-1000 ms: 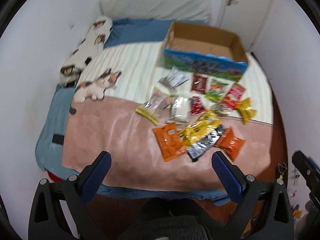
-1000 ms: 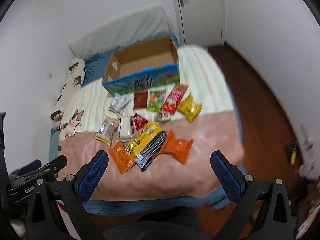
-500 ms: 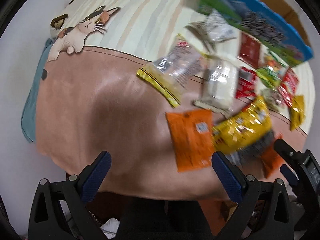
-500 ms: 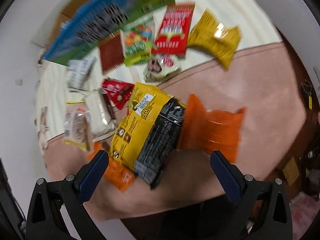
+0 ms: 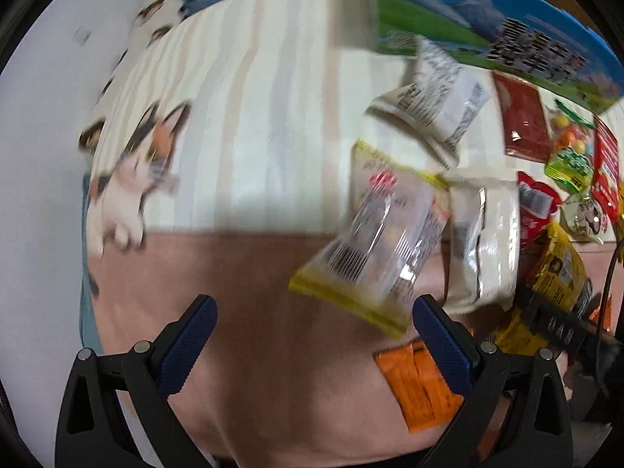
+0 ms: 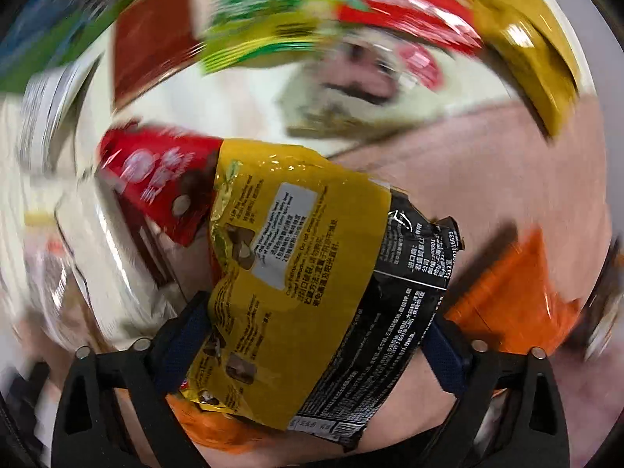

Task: Organize snacks
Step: 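Grasp the clear bread bag with the left gripper while the right grasps the yellow-black packet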

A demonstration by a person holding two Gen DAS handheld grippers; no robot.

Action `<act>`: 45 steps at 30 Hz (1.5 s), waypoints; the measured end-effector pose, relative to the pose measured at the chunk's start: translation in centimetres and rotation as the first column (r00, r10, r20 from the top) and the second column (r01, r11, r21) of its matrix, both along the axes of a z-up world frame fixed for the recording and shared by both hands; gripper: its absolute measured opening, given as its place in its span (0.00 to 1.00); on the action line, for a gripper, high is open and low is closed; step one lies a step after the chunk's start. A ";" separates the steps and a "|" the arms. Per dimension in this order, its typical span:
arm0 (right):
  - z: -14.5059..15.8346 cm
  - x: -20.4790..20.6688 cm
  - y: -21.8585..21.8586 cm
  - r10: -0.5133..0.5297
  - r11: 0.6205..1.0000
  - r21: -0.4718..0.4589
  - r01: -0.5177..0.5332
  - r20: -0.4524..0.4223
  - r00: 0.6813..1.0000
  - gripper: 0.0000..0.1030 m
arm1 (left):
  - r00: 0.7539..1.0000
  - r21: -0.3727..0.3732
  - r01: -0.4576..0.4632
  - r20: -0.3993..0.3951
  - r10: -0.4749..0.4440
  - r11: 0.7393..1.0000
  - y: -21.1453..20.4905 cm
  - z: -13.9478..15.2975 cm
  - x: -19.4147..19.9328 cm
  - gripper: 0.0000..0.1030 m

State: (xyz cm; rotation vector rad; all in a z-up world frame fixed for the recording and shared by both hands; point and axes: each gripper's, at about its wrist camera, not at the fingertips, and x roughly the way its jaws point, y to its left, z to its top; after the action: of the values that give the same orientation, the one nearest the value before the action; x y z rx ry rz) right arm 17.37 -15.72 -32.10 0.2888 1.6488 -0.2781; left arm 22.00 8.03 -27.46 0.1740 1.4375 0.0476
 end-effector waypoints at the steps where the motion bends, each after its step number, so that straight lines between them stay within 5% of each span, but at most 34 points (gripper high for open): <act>1: 0.1 0.1 0.2 0.043 0.999 0.003 -0.043 0.011 0.999 0.91 | 1.000 0.002 0.026 0.000 -0.026 1.000 -0.2 -0.2 0.3 1.00; 4: 0.4 0.4 1.0 0.216 0.975 -0.051 -0.215 0.018 0.976 0.89 | 0.996 -0.030 0.083 -0.031 -0.084 0.996 -1.0 -1.3 1.7 1.00; 9: 0.0 2.4 2.4 0.459 0.877 -0.147 -0.458 -0.026 0.888 0.90 | 0.981 -0.056 0.174 -0.072 -0.178 0.983 -2.2 -3.6 3.3 1.00; 11: -0.5 2.8 2.0 0.451 0.885 -0.119 -0.450 -0.025 0.892 0.92 | 0.973 -0.060 0.209 -0.083 -0.214 0.976 -2.8 -4.5 3.6 0.90; 13: 0.8 2.9 1.0 0.409 0.909 -0.089 -0.407 0.001 0.913 0.93 | 0.970 -0.068 0.219 -0.094 -0.225 0.973 -2.5 -5.1 3.7 0.49; 18: 0.6 2.1 -2.7 0.213 0.977 0.008 -0.213 0.021 0.977 0.93 | 0.994 -0.149 0.022 -0.100 -0.037 0.989 1.3 -5.0 2.1 0.49; 22: -1.8 2.6 -3.7 0.168 0.986 0.013 -0.168 -0.022 0.986 0.92 | 0.987 -0.193 -0.111 -0.138 0.085 0.975 4.2 -5.5 -0.6 0.49; 24: -1.3 3.3 -2.2 0.285 0.958 -0.012 -0.285 -0.017 0.958 0.90 | 0.981 -0.193 -0.147 -0.152 0.118 0.970 5.2 -5.8 -1.9 0.49; 27: -0.5 4.4 -0.4 0.506 0.860 -0.076 -0.504 -0.001 0.863 0.90 | 0.970 -0.197 -0.203 -0.172 0.170 0.959 6.7 -6.3 -3.3 0.49; 29: -0.5 4.9 -1.1 0.542 0.839 -0.052 -0.541 0.011 0.840 0.92 | 0.963 -0.195 -0.231 -0.184 0.196 0.953 7.1 -6.5 -3.6 0.49; 34: 0.8 6.1 -7.0 0.407 0.904 0.114 -0.413 0.073 0.911 1.00 | 0.950 -0.185 -0.277 -0.201 0.240 0.943 9.7 -7.4 -4.3 0.49; 40: -2.8 6.8 -12.8 0.195 0.952 0.240 -0.188 -0.009 0.981 1.00 | 0.948 -0.140 -0.295 -0.166 0.271 0.945 6.4 -6.7 -4.2 0.47; 45: -3.4 9.0 -13.1 0.276 0.950 0.149 -0.276 0.022 0.961 0.99 | 0.950 -0.091 -0.296 -0.130 0.283 0.951 6.2 -5.4 -6.3 0.44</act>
State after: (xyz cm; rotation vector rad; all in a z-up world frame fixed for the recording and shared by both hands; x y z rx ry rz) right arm 26.40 -28.80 -35.48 0.1680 1.6890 0.0587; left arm 15.74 14.20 -32.82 -0.1285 1.5685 0.2021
